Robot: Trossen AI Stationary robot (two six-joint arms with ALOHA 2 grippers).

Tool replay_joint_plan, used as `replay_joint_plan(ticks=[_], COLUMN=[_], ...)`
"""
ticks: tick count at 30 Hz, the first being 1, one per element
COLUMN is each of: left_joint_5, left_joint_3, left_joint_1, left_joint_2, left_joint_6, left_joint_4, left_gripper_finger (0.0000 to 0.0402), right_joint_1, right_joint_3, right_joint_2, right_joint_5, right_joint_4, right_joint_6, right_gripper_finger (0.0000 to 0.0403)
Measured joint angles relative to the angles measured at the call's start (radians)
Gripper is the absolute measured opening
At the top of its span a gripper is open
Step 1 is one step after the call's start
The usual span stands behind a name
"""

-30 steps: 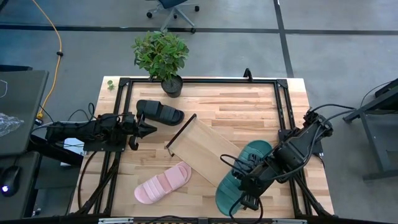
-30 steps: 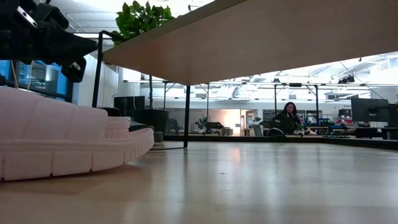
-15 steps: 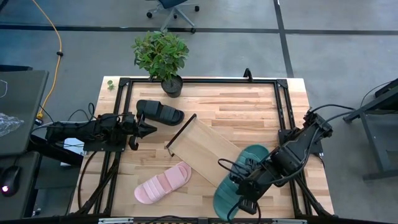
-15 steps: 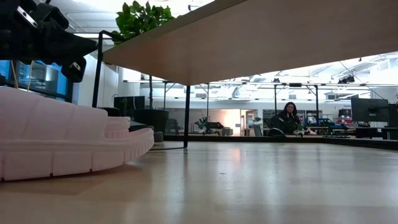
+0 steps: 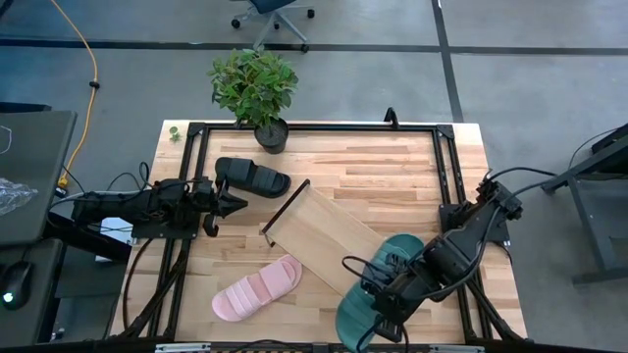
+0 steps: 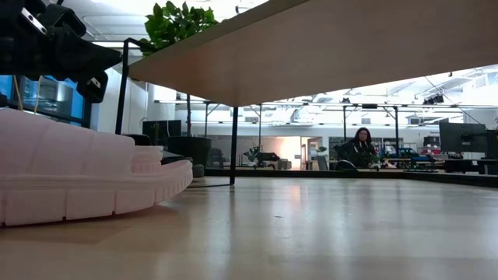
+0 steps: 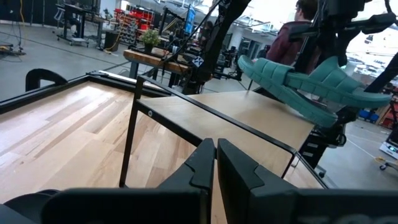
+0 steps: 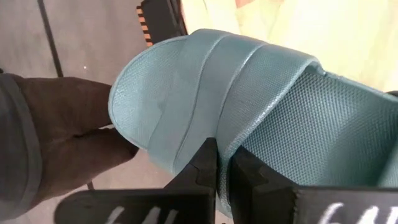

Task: Pick and place slides into the shelf
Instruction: Put the green pair of slides on the shelf

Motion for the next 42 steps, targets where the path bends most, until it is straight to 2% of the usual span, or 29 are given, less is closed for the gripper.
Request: replay_joint_plan(ticks=[42], left_joint_5=[0.000], left_joint_3=[0.000], left_joint_1=[0.000], left_joint_2=[0.000], left_joint_6=[-0.001], left_joint_4=[0.000], left_gripper_finger=[0.0010], right_joint_1=[0.017], right_joint_3=[0.000], right_joint_2=[0.000], right_joint_5=[0.021], right_joint_4=[-0.015], right_joint_6=[0.045], right_gripper_finger=[0.0000])
